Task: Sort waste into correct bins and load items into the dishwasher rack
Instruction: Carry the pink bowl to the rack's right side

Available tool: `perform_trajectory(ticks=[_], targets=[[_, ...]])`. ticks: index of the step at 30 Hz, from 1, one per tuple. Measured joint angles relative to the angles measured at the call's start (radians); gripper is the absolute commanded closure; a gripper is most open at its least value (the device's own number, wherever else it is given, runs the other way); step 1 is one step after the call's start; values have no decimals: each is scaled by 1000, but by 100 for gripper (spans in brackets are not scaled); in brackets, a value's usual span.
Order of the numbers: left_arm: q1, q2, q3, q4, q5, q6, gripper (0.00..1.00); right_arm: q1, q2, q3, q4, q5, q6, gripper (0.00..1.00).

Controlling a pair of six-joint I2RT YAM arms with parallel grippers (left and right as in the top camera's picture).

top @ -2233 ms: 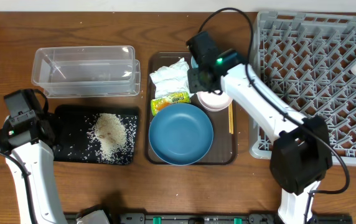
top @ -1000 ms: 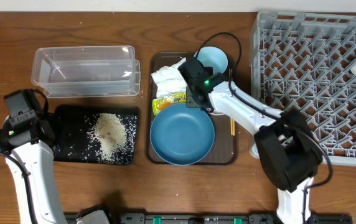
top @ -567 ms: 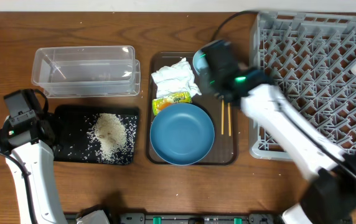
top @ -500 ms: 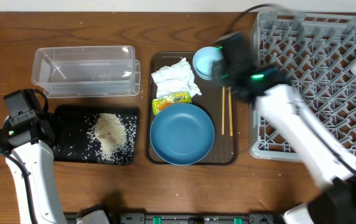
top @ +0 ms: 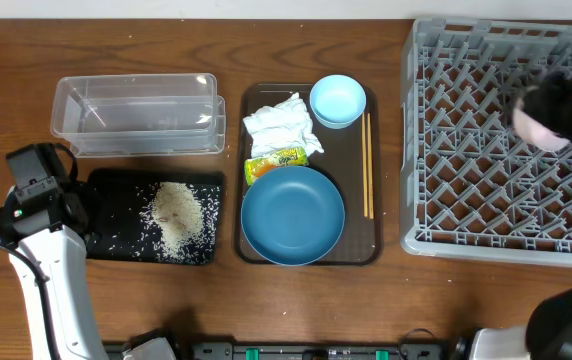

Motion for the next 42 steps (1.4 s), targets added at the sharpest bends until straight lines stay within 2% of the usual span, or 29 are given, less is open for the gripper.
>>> perform_trajectory(ticks=[7,14,20,24,27,30,37,39,41,42], targets=[[0,0,0,0,0,0,9,-239,177,-1,76,-429,-98,99],[0,0,0,1,0,0,9,-374,371,-2,216,-853,-127,99],[0,0,0,0,0,0,9,-446,446,1,223,-1045,-137,99],[0,0,0,0,0,0,9,-488,449,4,192,-1021,-117,98],[0,0,0,0,0,0,9,-518,447,10,156,-949,-92,92],[0,0,0,0,0,0,9,-541,446,8,102,-819,-69,83],[0,0,0,0,0,0,9,-549,387,-8,5,-533,5,82],[0,0,0,0,0,0,9,-549,326,-12,-9,-465,32,76],[0,0,0,1,0,0,9,-549,238,-13,-12,-410,57,59],[0,0,0,1,0,0,9,-549,194,-12,-7,-392,66,57]])
